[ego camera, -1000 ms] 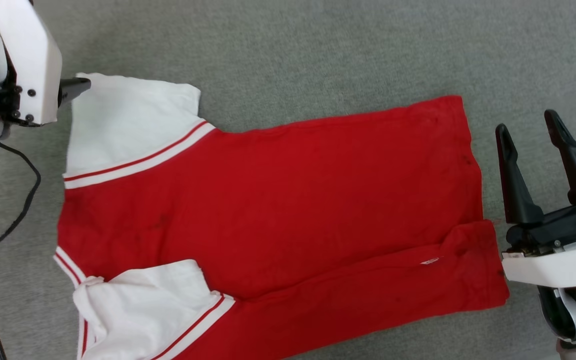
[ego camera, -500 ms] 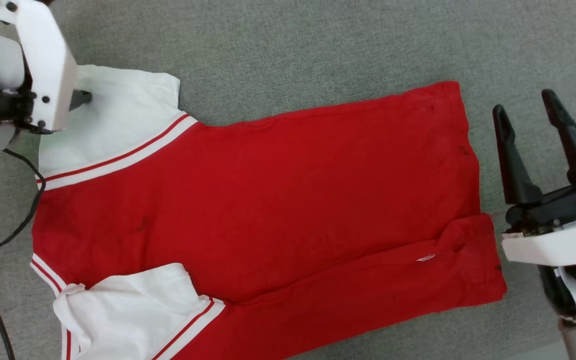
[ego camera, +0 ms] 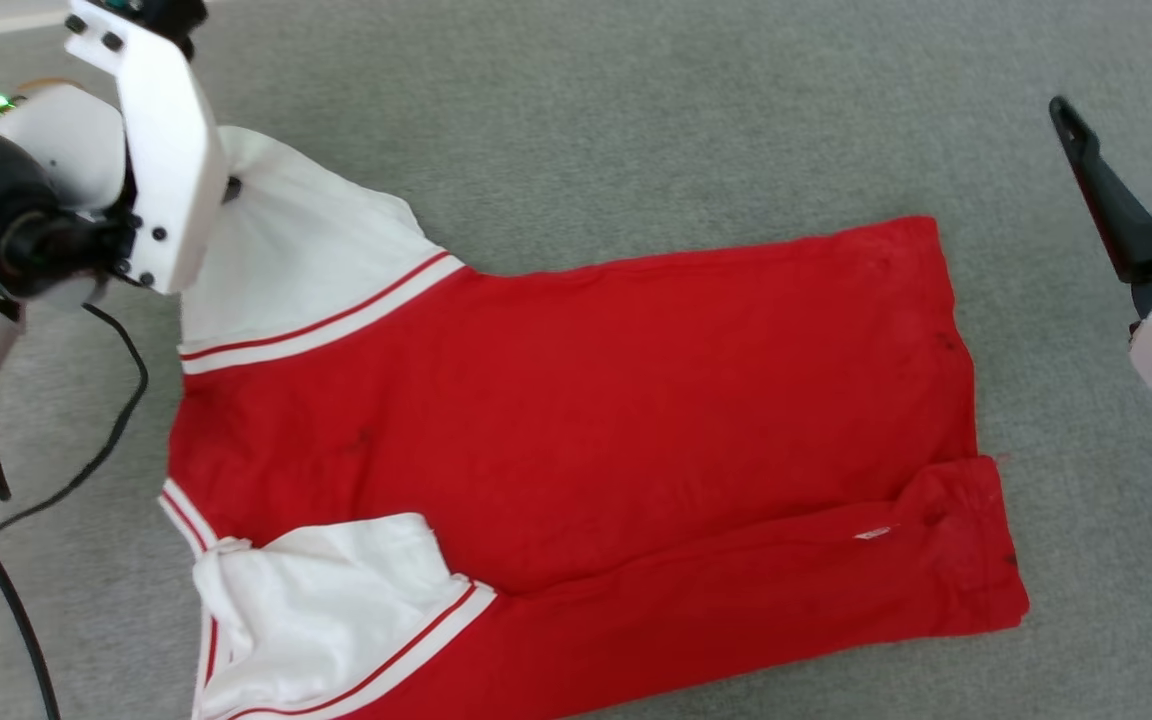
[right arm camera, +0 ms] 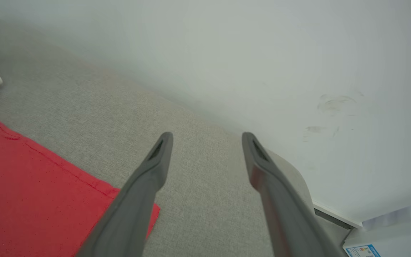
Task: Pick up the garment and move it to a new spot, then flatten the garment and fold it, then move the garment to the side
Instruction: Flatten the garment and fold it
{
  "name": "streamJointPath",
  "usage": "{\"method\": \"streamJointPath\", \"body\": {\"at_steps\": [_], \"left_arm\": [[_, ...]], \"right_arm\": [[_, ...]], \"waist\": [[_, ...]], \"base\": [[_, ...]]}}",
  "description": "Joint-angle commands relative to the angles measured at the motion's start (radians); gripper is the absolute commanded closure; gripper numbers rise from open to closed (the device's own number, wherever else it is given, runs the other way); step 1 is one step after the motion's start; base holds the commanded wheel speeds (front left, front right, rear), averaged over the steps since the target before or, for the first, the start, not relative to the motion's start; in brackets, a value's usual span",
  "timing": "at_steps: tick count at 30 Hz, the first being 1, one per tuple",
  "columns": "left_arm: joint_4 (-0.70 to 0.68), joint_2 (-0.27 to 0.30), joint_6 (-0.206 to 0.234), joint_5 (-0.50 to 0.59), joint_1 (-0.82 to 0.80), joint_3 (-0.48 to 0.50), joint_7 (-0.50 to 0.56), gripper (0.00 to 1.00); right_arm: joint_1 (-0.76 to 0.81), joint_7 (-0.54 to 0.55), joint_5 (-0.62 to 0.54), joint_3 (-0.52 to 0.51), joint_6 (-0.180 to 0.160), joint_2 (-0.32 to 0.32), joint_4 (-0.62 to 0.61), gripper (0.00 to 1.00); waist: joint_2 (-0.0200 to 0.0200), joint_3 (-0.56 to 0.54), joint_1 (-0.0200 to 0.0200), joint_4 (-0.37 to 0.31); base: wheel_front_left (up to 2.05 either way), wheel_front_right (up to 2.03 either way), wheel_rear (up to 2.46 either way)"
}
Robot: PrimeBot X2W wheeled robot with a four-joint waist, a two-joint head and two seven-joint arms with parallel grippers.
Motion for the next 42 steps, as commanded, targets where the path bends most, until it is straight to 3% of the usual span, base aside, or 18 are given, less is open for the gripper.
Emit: {"method": "streamJointPath", "body": {"at_steps": [1,6,9,14,21,25,27,29,30,31,42], "left_arm": [[-0.017,0.001,-0.005,0.001,0.021,-0.008,-0.012,1.0],[-0.088,-0.003,-0.008,0.008,0.037,-0.021,-0.046,1.0],[-0.123,-0.009,-0.01,0.019,0.028,-0.032,-0.056,1.0],[-0.165,-0.029,-0.012,0.037,0.001,-0.042,-0.074,1.0],[-0.206,-0.045,-0.012,0.057,-0.037,-0.055,-0.091,1.0],[-0.222,-0.052,-0.013,0.064,-0.053,-0.066,-0.097,1.0],[-0.226,-0.052,-0.013,0.068,-0.054,-0.073,-0.11,1.0],[-0.223,-0.045,-0.014,0.065,-0.051,-0.076,-0.117,1.0],[-0.22,-0.042,-0.014,0.065,-0.049,-0.077,-0.12,1.0],[-0.216,-0.038,-0.014,0.064,-0.044,-0.081,-0.124,1.0],[-0.25,0.022,-0.014,0.033,0.054,-0.085,-0.233,1.0]], "right_arm": [[-0.032,0.081,0.037,0.045,-0.001,-0.039,0.009,0.0],[-0.167,0.416,0.231,0.235,-0.001,-0.186,0.03,0.0],[-0.243,0.587,0.348,0.331,-0.001,-0.241,0.054,0.0],[-0.346,0.767,0.47,0.422,-0.001,-0.253,0.138,0.0],[-0.405,0.839,0.521,0.464,-0.001,-0.176,0.29,0.0],[-0.407,0.812,0.515,0.489,-0.001,-0.129,0.366,0.0],[-0.35,0.799,0.53,0.568,-0.001,-0.106,0.412,0.0],[-0.339,0.778,0.548,0.582,-0.001,-0.1,0.425,0.0],[-0.343,0.756,0.552,0.583,-0.001,-0.099,0.427,0.84],[-0.349,0.737,0.557,0.582,-0.001,-0.1,0.429,1.0],[-0.356,0.504,0.606,0.602,-0.001,-0.16,0.373,1.0]], "waist": [[0.0,-0.024,-0.0001,0.026],[0.0,-0.034,-0.0001,0.062],[0.0,-0.024,-0.0001,0.082],[0.0,0.007,-0.0001,0.116],[0.0,0.061,-0.0001,0.155],[0.0,0.088,-0.0001,0.173],[0.0,0.103,-0.0001,0.181],[0.0,0.104,-0.0001,0.18],[0.0,0.102,-0.0001,0.178],[0.0,0.096,-0.0001,0.176],[0.0,-0.05,-0.0001,0.156]], "base": [[0.0,0.0,0.0],[0.0,0.0,0.0],[0.0,0.0,0.0],[0.0,0.0,0.0],[0.0,0.0,0.0],[0.0,0.0,0.0],[0.0,0.0,0.0],[0.0,0.0,0.0],[0.0,0.0,0.0],[0.0,0.0,0.0],[0.0,0.0,0.0]]}}
